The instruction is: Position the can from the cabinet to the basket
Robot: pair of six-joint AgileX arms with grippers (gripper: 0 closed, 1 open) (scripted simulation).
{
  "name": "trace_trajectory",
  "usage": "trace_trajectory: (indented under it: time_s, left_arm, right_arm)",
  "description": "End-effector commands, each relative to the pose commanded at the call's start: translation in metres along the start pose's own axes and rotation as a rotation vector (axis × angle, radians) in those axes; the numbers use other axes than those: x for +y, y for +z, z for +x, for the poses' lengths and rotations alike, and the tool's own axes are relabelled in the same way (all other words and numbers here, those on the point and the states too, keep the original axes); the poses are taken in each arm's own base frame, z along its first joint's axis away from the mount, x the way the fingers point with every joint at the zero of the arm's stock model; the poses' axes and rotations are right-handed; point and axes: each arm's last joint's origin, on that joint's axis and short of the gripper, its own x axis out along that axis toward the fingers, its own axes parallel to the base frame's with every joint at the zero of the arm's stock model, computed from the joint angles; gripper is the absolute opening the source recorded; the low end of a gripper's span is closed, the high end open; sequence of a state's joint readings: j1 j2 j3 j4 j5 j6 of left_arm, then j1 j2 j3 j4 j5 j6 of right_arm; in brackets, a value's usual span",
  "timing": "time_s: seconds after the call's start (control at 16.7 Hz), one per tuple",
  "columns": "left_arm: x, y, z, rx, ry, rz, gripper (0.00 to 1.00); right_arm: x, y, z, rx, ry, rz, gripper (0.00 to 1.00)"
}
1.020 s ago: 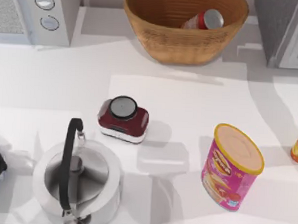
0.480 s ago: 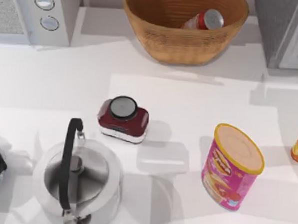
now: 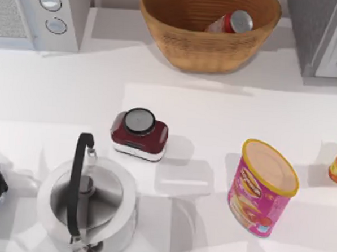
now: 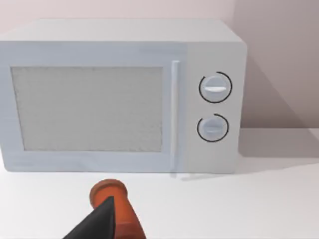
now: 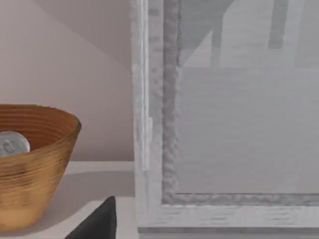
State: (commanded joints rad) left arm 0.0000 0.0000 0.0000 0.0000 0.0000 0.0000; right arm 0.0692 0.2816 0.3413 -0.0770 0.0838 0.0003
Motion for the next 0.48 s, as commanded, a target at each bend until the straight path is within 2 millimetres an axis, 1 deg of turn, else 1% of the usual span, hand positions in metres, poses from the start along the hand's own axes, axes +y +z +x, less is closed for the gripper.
trace_trajectory:
  time_s: [0.12,0.24,0.36,0.48]
  left_arm:
    - [0.000,0.000,0.000,0.000,0.000,0.000,1.00]
    - [0.000,0.000,0.000,0.000,0.000,0.000,1.00]
    - [0.000,0.000,0.000,0.000,0.000,0.000,1.00]
    - [0.000,0.000,0.000,0.000,0.000,0.000,1.00]
  right_arm:
    - [-0.002,-0.036,-0.004,-0.003,0.006,0.002,1.00]
    - [-0.004,-0.064,-0.005,-0.007,0.010,0.004,1.00]
    - [-0.005,-0.080,-0.005,-0.014,0.013,0.005,1.00]
    - [-0.005,-0.086,-0.005,-0.017,0.014,0.005,1.00]
